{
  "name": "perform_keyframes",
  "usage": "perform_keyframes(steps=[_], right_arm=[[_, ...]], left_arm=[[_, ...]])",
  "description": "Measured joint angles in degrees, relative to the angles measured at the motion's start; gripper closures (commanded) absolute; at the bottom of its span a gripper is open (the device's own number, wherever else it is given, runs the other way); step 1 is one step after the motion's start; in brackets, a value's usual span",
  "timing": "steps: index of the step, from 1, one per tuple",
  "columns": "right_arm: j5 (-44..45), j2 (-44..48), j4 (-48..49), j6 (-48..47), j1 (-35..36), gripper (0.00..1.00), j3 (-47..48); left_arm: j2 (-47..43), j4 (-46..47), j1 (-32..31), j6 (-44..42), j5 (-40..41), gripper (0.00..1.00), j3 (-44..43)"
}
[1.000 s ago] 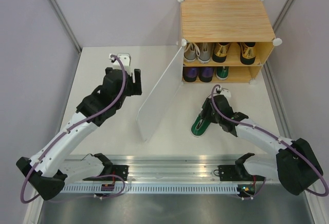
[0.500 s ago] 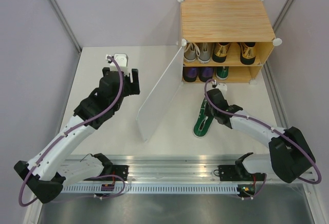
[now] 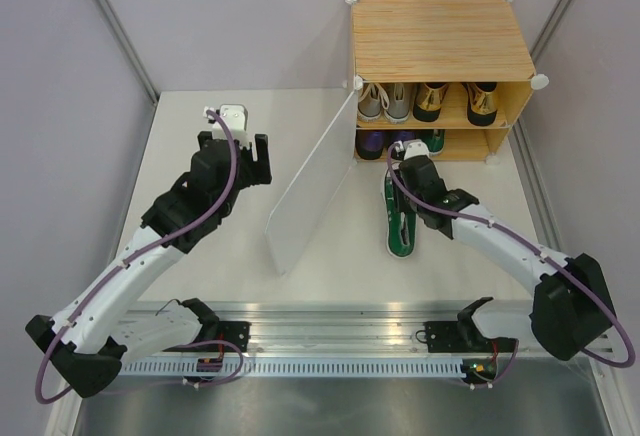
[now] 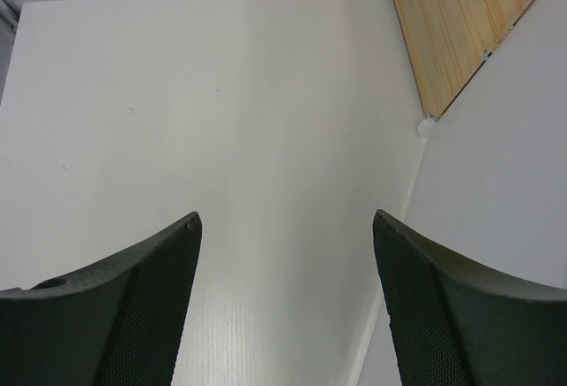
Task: Place and organize the shoes in the shoe cabinet
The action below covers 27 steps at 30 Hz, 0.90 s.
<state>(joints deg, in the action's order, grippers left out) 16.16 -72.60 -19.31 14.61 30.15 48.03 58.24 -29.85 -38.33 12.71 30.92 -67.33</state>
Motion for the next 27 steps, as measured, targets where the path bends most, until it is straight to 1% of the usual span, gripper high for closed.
perform_keyframes(steps=[1, 2, 3, 4, 6, 9, 15, 20, 27], right_arm=[[0.07, -0.81, 0.04, -0.39, 0.00, 0.40, 0.26], [0.00, -1.57, 0.09, -0.46, 0.02, 0.32, 0.33], [-0.02, -1.95, -0.07, -0.15, 0.02, 0.27, 0.31], [0.07, -2.05, -0.17, 0.24, 0.02, 0.24, 0.22], [0.26, -1.22, 0.00, 1.01, 0.02, 0.22, -0.33], [0.37, 2.84, 0.48, 3.43, 0.02, 0.19, -3.17], [0.22, 13.20, 3.41, 10.19, 0.37, 0.02, -11.50], [0.20, 16.17, 5.64, 15.13, 2.29, 0.02, -17.99], [1.03, 16.48, 7.54, 21.09, 6.56, 0.02, -22.34]], left_arm=[[0.00, 0.00, 0.00, 0.00, -0.07, 0.19, 0.04], [0.00, 0.02, -0.02, -0.02, -0.15, 0.19, 0.13], [0.00, 0.00, -0.04, -0.02, -0.37, 0.19, 0.20], [0.00, -0.02, -0.04, -0.02, -0.66, 0.19, 0.22], [0.00, 0.00, -0.07, 0.00, -1.14, 0.19, 0.24], [0.00, 0.00, -0.07, -0.02, -1.57, 0.19, 0.24], [0.00, 0.00, -0.07, 0.00, -2.78, 0.19, 0.22], [0.04, 0.02, -0.07, -0.02, -3.02, 0.19, 0.24], [0.22, 0.02, -0.07, -0.02, -3.06, 0.19, 0.24]])
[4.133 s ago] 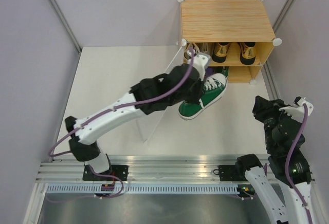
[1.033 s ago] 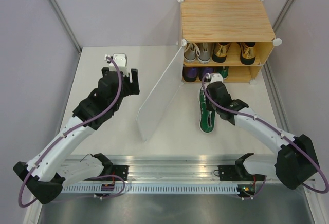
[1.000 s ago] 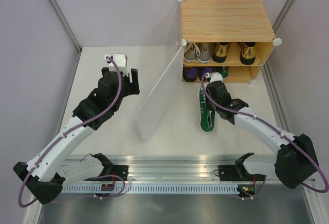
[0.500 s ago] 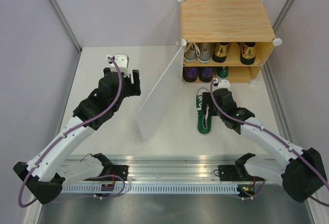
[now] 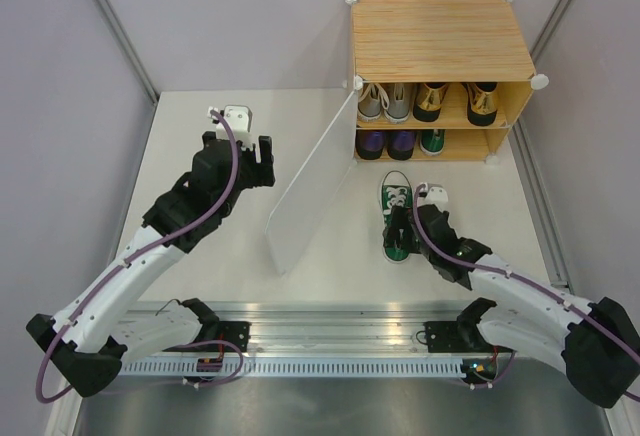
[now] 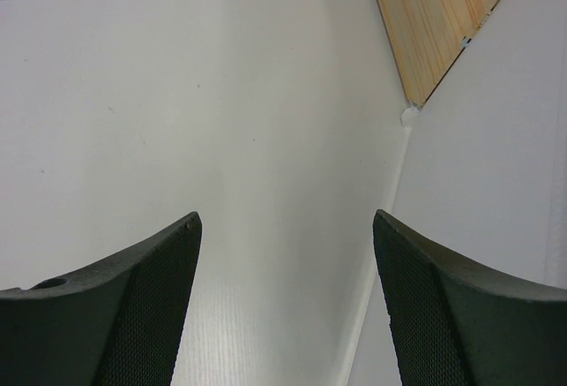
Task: Place and organize the shoes in the shoe cabinet
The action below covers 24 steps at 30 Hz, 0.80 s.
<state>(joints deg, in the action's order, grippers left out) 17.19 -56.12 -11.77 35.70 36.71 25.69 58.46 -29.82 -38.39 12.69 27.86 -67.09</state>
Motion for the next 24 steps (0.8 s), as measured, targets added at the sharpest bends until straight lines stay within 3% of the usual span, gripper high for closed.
perform_keyframes(steps=[14, 24], right_arm=[[9.66, -13.92, 4.63, 7.23, 6.01, 0.03, -0.74], [17.51, -21.73, 7.63, 8.31, 9.79, 0.16, 2.14]], left_arm=[[1.18, 0.00, 0.00, -0.04, -1.03, 0.19, 0.00], [1.18, 0.04, 0.00, -0.15, -1.49, 0.19, 0.00]])
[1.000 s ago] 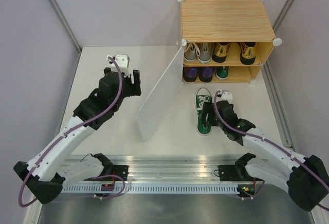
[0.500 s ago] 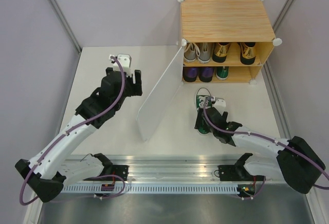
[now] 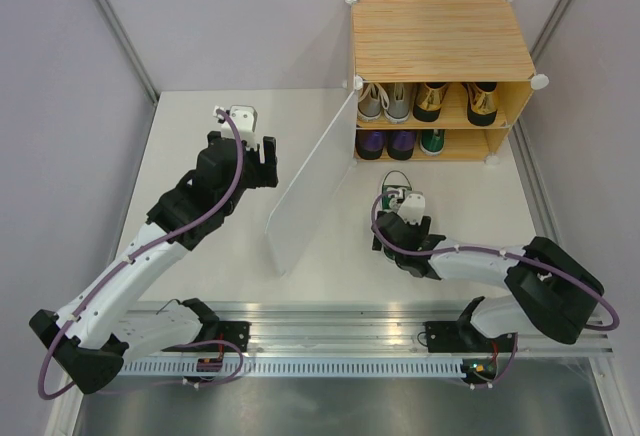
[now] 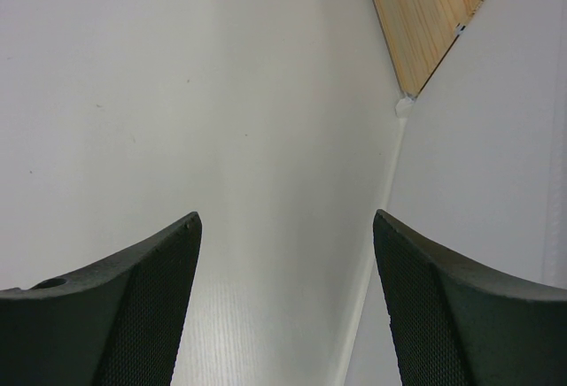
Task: Place and organize the shoes in the shoe cabinet
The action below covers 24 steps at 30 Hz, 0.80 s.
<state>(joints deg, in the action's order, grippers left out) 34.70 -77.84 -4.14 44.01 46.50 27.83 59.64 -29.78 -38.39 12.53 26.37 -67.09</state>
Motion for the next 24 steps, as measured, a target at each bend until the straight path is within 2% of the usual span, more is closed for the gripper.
perform_keyframes(steps=[5, 8, 10, 11, 14, 15, 16, 18, 24], right_arm=[[2.10, -2.19, 0.79, 0.13, 0.20, 0.25, 0.74], [2.84, -2.97, 0.61, 0.15, 0.22, 0.38, 1.05], [2.93, -3.13, 0.57, 0.13, 0.22, 0.53, 1.14], [2.95, -3.13, 0.55, 0.11, 0.24, 0.67, 1.14], [2.93, -2.78, 0.50, -0.04, 0.22, 0.83, 1.14], [2.86, -2.67, 0.44, -0.11, 0.20, 0.92, 1.14], [2.71, -2.43, 0.31, -0.15, 0.09, 0.96, 1.14], [1.95, -1.73, 0.24, -0.33, -0.46, 0.99, 0.90], [-2.82, 4.33, -0.48, -1.27, -3.89, 0.99, -1.22]], left_arm=[[0.00, 0.00, 0.00, -0.02, -0.11, 0.19, 0.00], [0.00, 0.00, 0.00, -0.04, -0.50, 0.19, 0.00], [0.00, 0.00, 0.00, -0.04, -0.87, 0.19, 0.00], [0.00, 0.02, 0.00, -0.04, -1.03, 0.18, 0.00], [0.00, 0.07, 0.00, -0.07, -1.07, 0.18, 0.00], [0.00, 0.13, 0.00, -0.07, -1.07, 0.18, 0.00], [0.00, 0.17, 0.00, -0.07, -1.09, 0.18, 0.00], [0.02, 0.17, 0.00, -0.07, -1.09, 0.18, 0.00], [0.02, 0.33, 0.00, -0.09, -1.09, 0.18, 0.00]])
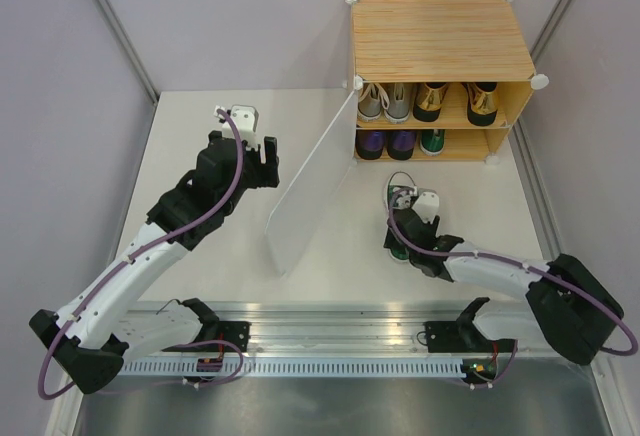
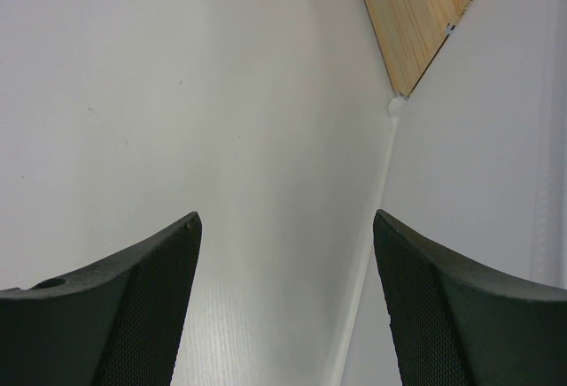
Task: Place and organize the shoes in the shoe cabinet
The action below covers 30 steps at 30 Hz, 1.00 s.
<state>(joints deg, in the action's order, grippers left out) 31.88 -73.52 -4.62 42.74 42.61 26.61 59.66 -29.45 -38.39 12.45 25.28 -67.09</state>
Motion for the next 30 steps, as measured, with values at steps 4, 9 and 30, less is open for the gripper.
perform_keyframes(steps=[4, 9, 30], right_arm=[[-2.99, 8.28, -4.02, -0.81, -3.52, 0.99, -2.36], [-3.32, 16.06, -9.53, -2.03, -5.86, 0.99, -2.03], [-9.22, 26.53, -17.05, -5.31, -28.72, 0.99, -1.16]], left_arm=[[0.00, 0.00, 0.00, 0.00, -0.22, 0.18, 0.00], [-0.02, 0.02, 0.00, 0.00, -0.52, 0.18, 0.00], [-1.42, 0.02, 0.00, 0.00, -1.46, 0.18, 0.00]])
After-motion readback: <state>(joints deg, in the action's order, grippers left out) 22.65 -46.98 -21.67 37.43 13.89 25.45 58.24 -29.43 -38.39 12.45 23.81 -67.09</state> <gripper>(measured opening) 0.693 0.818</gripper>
